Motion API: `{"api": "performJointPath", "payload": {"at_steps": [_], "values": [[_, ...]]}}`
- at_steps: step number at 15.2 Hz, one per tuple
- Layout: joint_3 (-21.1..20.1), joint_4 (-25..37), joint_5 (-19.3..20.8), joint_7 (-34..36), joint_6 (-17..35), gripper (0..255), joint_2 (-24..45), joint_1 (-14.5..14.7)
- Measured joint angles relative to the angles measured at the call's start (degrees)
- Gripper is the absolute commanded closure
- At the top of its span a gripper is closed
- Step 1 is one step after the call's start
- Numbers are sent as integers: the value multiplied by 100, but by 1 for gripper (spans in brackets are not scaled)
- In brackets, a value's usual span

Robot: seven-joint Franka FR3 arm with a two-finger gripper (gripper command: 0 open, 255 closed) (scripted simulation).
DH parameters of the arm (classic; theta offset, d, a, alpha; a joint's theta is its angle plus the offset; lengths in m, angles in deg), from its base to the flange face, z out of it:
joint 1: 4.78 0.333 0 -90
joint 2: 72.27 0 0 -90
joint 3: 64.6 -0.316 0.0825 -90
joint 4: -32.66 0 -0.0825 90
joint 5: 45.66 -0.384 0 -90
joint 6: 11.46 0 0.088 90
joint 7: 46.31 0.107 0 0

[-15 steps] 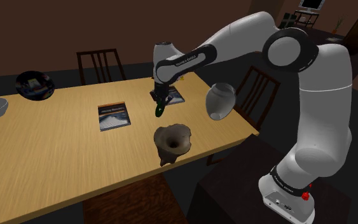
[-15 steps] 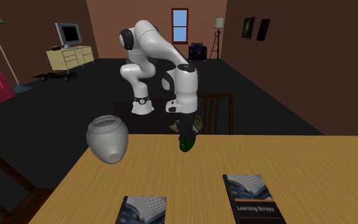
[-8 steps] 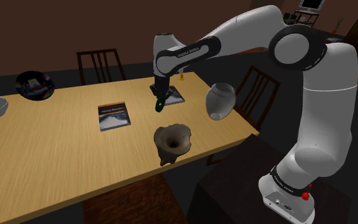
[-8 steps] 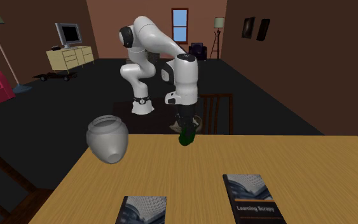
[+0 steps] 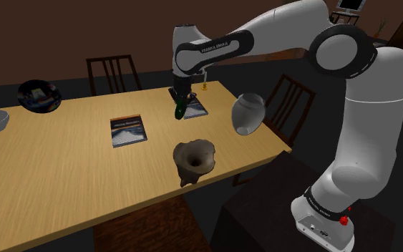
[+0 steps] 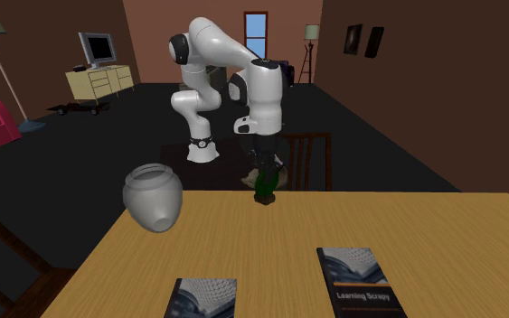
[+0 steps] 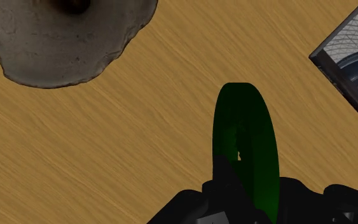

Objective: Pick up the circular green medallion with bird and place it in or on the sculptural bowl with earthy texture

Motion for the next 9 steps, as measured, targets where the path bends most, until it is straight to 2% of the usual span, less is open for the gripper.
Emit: {"api": "performJointPath", "payload": {"at_steps": [8, 9], "values": [[-30, 369, -55, -19, -524, 255, -160, 2], [-48, 235, -80, 2, -505, 255, -279, 0]]}}
